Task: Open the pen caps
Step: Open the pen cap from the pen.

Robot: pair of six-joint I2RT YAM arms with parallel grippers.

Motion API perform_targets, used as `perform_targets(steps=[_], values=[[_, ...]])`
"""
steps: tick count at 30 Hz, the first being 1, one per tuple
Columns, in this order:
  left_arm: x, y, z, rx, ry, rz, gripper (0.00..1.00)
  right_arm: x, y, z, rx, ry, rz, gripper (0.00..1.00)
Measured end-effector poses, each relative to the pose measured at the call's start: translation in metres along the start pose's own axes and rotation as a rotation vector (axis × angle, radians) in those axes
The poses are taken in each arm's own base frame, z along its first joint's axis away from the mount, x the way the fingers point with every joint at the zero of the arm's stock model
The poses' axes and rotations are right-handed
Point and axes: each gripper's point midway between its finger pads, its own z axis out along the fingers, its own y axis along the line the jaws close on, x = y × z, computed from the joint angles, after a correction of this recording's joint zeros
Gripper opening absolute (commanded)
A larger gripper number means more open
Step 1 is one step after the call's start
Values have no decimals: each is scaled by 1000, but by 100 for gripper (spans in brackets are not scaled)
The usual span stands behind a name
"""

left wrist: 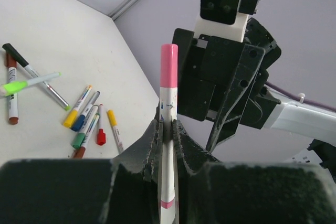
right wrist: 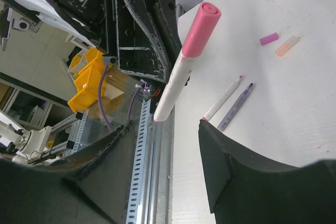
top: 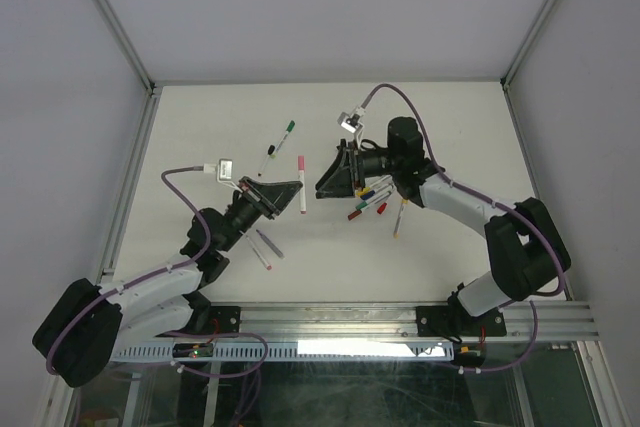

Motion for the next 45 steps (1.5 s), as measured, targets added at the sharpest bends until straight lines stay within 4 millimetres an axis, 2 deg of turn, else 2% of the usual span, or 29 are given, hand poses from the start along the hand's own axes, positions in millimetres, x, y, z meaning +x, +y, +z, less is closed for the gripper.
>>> perform_targets(steps=[9,12,14,18,23,28,29,33,35,37,40,42,45], values=[[4,-7,5,8,-39,-10,0,18,-3,22,4,7,37,55],[6,-5,6,-3,-49,-1,0,22,-4,29,2,14,63,50],[8,-3,7,-12,-50,7,0,24,-5,32,4,13,81,43],[14,3,8,-30,-40,14,0,23,-6,34,18,3,118,2],[11,4,12,-30,-59,26,2,24,-14,34,40,-6,161,0],[11,6,10,-47,-58,39,32,25,-16,34,45,-1,165,0],[9,6,9,-51,-60,46,42,26,-16,34,46,2,164,0],[-5,-11,0,-22,-90,78,74,26,-16,34,53,32,163,0],[-14,-23,-6,6,-112,102,84,23,-16,34,60,44,171,0],[-20,-30,-11,20,-124,126,90,19,-15,34,62,69,129,0],[-23,-33,-9,-3,-88,164,90,15,-11,32,46,113,56,0],[-26,-36,0,-23,-39,190,88,13,-6,31,22,140,10,0],[-33,-39,14,-38,19,209,77,17,0,29,-10,174,-24,0]])
